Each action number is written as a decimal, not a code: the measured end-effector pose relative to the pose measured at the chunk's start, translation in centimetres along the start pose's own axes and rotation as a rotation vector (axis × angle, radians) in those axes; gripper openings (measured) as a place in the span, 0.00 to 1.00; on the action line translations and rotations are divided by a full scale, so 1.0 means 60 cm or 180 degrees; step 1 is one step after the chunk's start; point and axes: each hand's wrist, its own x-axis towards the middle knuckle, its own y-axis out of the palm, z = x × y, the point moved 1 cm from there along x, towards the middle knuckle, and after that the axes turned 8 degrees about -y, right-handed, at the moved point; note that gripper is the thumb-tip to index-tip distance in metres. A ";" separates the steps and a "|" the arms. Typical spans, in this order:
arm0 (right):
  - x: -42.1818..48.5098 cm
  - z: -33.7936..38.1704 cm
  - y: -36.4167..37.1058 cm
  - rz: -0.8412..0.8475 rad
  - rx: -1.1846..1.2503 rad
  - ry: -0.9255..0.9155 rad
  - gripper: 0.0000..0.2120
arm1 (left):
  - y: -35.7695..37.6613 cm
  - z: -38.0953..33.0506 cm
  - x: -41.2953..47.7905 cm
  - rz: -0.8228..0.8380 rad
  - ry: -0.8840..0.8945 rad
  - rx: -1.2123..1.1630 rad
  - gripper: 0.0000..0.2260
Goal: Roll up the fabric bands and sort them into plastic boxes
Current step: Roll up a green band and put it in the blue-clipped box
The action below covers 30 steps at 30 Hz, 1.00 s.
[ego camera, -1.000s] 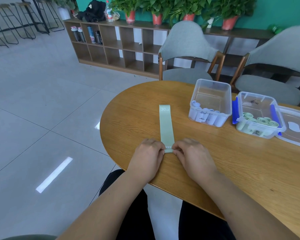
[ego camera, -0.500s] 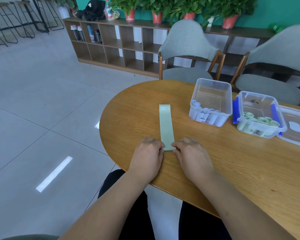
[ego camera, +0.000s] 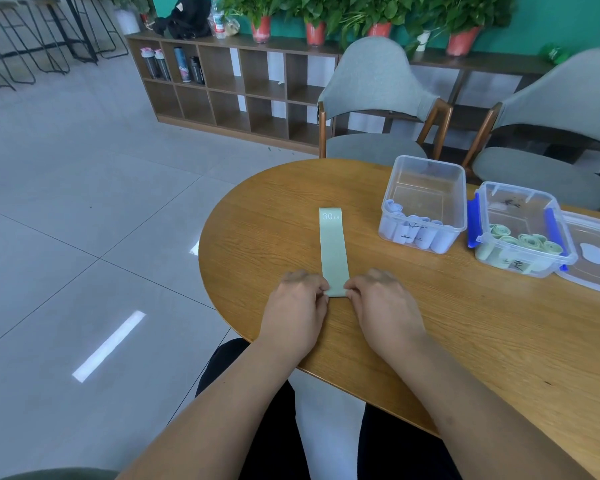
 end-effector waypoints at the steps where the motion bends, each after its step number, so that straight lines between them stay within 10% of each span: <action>1: 0.000 0.002 0.000 0.0024 -0.0012 0.0004 0.09 | 0.001 0.001 0.001 -0.0002 -0.0004 0.0020 0.08; 30: 0.011 0.003 -0.001 -0.0104 0.0282 0.0332 0.12 | 0.008 -0.008 0.006 -0.0166 -0.0346 -0.0298 0.08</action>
